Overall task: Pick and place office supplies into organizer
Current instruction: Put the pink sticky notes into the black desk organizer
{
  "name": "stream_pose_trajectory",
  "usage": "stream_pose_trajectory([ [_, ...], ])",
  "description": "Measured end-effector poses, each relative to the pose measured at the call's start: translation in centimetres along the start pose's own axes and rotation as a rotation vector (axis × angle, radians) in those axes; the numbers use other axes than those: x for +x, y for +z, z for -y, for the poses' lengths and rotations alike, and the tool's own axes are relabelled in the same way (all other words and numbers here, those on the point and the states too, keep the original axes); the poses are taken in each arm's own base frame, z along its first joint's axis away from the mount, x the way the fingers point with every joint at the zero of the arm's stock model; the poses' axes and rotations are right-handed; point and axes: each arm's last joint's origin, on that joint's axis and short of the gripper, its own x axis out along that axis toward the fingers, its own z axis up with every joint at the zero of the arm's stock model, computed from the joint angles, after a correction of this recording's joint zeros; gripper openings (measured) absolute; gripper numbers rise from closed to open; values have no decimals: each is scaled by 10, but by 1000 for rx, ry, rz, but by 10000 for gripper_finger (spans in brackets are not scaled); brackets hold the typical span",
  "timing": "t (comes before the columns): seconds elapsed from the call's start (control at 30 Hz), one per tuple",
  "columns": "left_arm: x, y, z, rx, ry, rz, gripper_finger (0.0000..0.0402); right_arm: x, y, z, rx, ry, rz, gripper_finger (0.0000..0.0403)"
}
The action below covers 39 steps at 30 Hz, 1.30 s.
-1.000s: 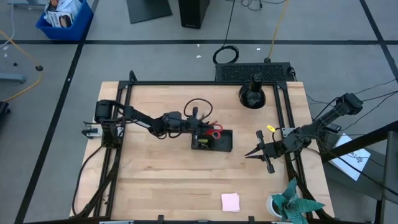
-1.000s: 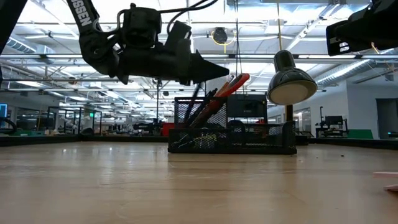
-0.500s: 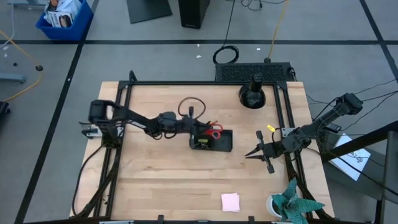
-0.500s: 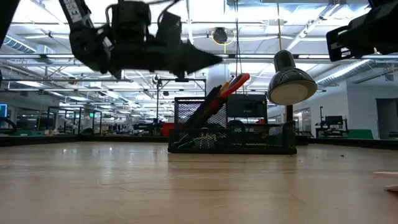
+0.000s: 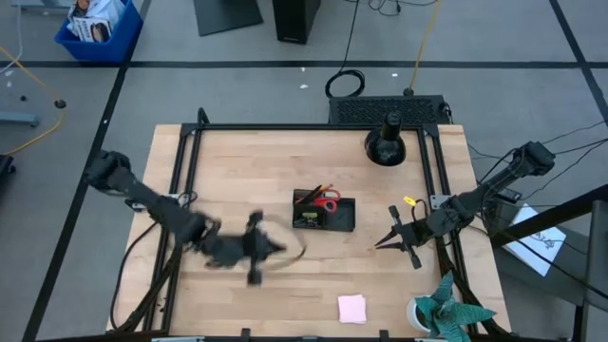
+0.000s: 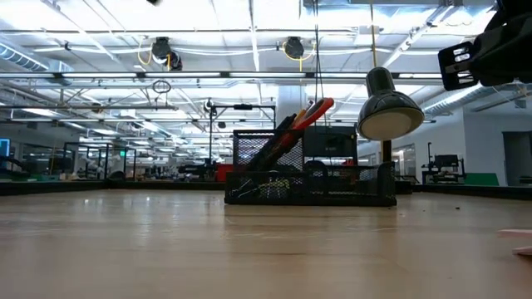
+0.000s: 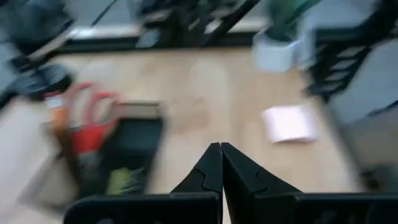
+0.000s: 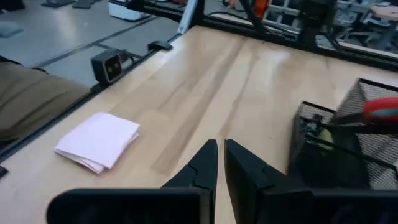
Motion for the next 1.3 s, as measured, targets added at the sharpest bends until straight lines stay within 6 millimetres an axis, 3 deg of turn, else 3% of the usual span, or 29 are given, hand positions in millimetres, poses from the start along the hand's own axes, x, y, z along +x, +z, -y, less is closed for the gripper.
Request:
stream_pose_trajectory([
  [0.17, -3, -28, 54, -31, -29, 231, 2, 12, 2, -3, 11, 9, 30, 35],
  [0.3, 24, -50, 77, -45, 2, 276, 2, 23, 2, -6, 22, 17, 42, 79],
  [0.57, 93, -70, 90, -122, 24, 242, 10, 44, 25, -14, 28, 74, -97, 235],
  [0.7, 117, -70, 91, -154, 51, 236, 4, 54, 47, -25, -33, 109, -224, 284],
  [0.93, 137, -67, 93, -120, 77, 236, 18, 72, 73, -62, -174, 245, -280, 291],
  [1.1, 138, -67, 93, -164, 73, 236, 6, 89, 67, -88, -191, 293, -349, 287],
  [1.3, 132, -76, 104, -131, 26, 180, 4, 105, 52, -108, -306, 207, -377, 286],
])
